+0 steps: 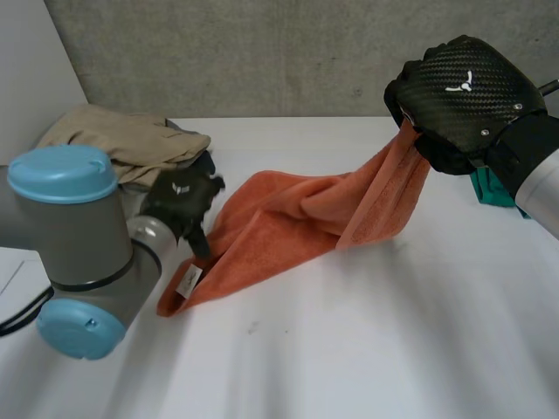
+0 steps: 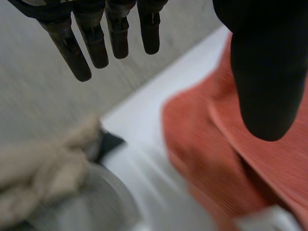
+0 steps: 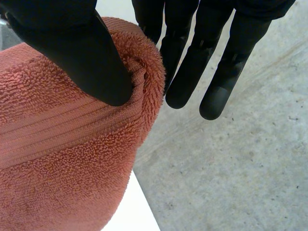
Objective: Fold the laundry.
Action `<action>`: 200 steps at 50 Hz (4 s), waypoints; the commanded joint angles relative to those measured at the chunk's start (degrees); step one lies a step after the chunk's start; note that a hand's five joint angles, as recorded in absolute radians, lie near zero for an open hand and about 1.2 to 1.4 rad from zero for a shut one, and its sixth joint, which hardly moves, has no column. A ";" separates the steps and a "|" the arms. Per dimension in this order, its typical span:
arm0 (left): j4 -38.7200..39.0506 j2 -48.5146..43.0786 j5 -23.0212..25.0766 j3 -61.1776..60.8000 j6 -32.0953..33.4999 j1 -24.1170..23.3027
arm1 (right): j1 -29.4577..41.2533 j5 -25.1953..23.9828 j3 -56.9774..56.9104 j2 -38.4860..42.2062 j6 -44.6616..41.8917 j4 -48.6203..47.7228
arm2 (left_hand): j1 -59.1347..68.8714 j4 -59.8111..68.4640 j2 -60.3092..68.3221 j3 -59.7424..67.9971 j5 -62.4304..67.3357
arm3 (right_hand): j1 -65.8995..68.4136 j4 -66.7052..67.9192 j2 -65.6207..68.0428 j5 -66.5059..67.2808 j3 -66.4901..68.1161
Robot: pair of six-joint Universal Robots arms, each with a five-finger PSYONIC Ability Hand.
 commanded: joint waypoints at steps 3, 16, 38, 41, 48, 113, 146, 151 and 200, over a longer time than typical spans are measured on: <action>-11.40 0.08 -0.67 -4.49 -12.85 -0.04 | -0.81 0.23 3.16 -0.17 -0.65 -0.01 | 11.24 11.77 11.19 11.68 11.50 | 17.48 11.42 13.24 13.30 11.83; -3.58 -2.73 -5.15 -8.28 -12.59 0.39 | -1.08 0.23 8.26 -0.08 -0.74 -1.42 | 16.46 16.99 16.41 16.90 16.72 | 17.48 11.42 13.24 13.30 11.83; -2.08 -6.60 -6.74 -4.94 -6.88 0.48 | -20.92 -1.35 7.11 -0.35 -11.36 19.75 | 63.37 63.90 63.32 63.81 63.63 | 17.48 11.42 13.24 13.30 11.83; 1.07 -4.33 -6.82 -5.03 -2.85 2.14 | -23.05 -1.26 7.64 2.99 -14.62 21.61 | 63.37 63.90 63.32 63.81 63.63 | 17.48 11.42 13.24 13.30 11.83; 11.68 -0.71 -6.30 -1.62 8.39 6.89 | -22.87 4.36 0.45 14.06 -17.62 20.91 | 63.37 63.90 63.32 63.81 63.63 | 17.48 11.42 13.24 13.30 11.83; 32.02 7.99 -0.76 -15.57 13.52 1.71 | -6.47 21.41 -13.52 25.04 5.82 6.47 | 63.37 63.90 63.32 63.81 63.63 | -52.52 -58.58 -56.76 -56.70 -58.17; 31.23 17.48 -0.76 -20.23 13.34 0.48 | 5.52 29.07 -19.17 28.05 18.51 -3.53 | 63.37 63.90 63.32 63.81 63.63 | -48.24 -54.29 -52.47 -52.41 -53.88; 30.97 19.15 -0.85 -22.33 13.43 -1.27 | 5.87 24.94 -18.72 27.52 12.71 1.83 | 63.37 63.90 63.32 63.81 63.63 | -47.39 -53.45 -51.63 -51.57 -53.04; 28.94 27.06 -0.85 -27.44 14.04 -0.67 | 14.15 24.50 -57.79 57.54 6.90 1.82 | 63.37 63.90 63.32 63.81 63.63 | 17.48 11.42 13.24 13.30 11.83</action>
